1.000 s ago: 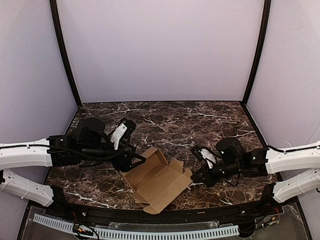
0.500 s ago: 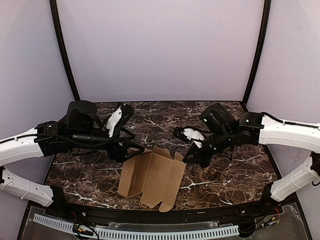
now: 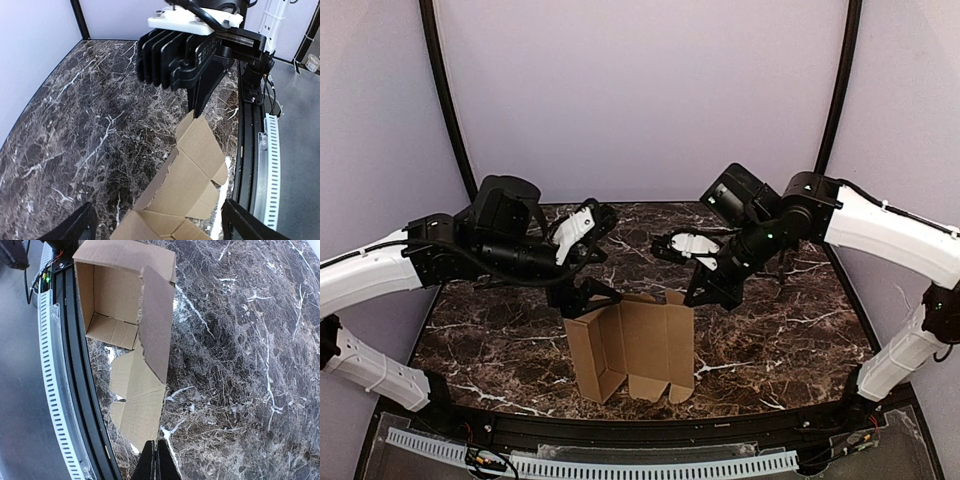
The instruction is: Fold the paper box
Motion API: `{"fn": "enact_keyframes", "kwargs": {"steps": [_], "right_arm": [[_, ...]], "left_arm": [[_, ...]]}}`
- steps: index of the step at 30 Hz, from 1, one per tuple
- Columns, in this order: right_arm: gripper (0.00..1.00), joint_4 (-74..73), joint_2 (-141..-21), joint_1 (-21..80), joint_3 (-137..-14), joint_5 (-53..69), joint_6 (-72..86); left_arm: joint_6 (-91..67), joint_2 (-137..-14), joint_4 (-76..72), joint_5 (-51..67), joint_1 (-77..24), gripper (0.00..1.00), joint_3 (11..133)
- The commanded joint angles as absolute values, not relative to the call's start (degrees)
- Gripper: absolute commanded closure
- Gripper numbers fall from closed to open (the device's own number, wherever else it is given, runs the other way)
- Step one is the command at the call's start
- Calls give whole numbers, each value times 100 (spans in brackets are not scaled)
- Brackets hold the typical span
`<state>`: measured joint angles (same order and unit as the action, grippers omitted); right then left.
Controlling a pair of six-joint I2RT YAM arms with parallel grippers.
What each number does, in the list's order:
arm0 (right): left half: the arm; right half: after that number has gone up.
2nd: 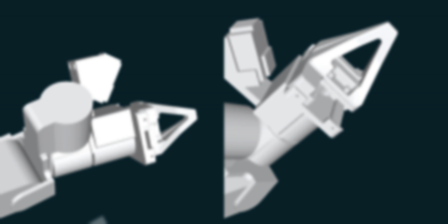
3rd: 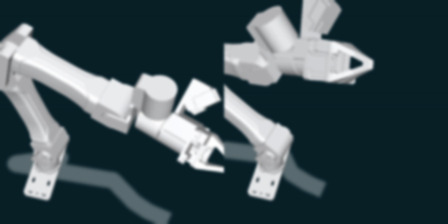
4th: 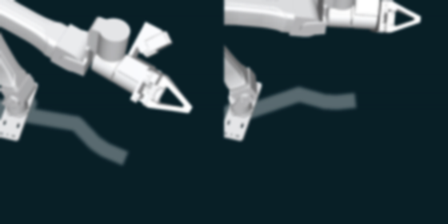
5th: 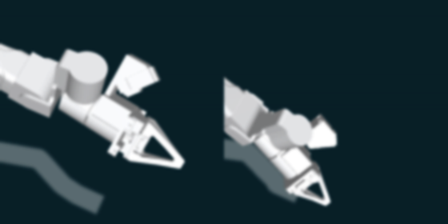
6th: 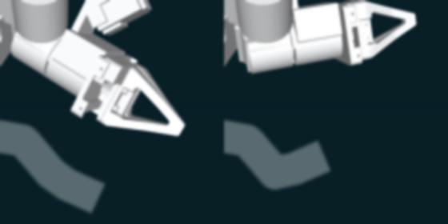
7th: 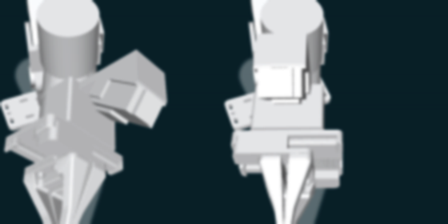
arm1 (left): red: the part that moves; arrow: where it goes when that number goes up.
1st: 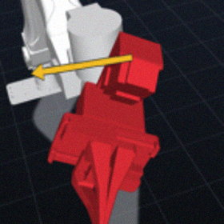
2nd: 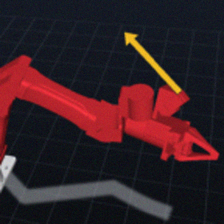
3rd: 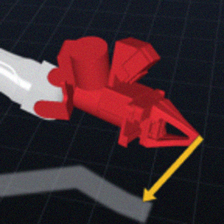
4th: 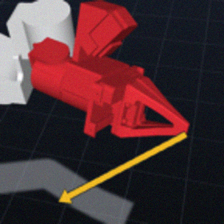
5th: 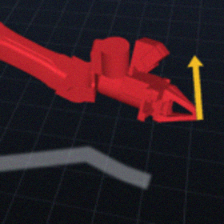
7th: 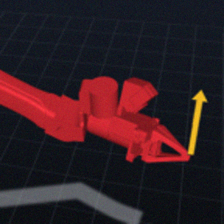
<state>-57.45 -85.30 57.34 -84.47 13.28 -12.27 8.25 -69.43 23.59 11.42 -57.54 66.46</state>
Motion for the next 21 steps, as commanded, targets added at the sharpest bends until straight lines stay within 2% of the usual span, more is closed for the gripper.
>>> {"fn": "enact_keyframes", "kwargs": {"steps": [1,10,21], "right_arm": [[100,-6346,-8726,5836,-8904,1275,-1507],[100,-6411,-8835,5914,-9122,1299,-1553],[100,-6146,-8621,5917,-8876,1246,-1519]], "left_arm": [[1754,-7222,2812,1362,-5777,16,7066],[2295,-7701,3278,1866,-5780,34,7526],[2371,-8310,3497,2122,-5814,41,7872]]}}
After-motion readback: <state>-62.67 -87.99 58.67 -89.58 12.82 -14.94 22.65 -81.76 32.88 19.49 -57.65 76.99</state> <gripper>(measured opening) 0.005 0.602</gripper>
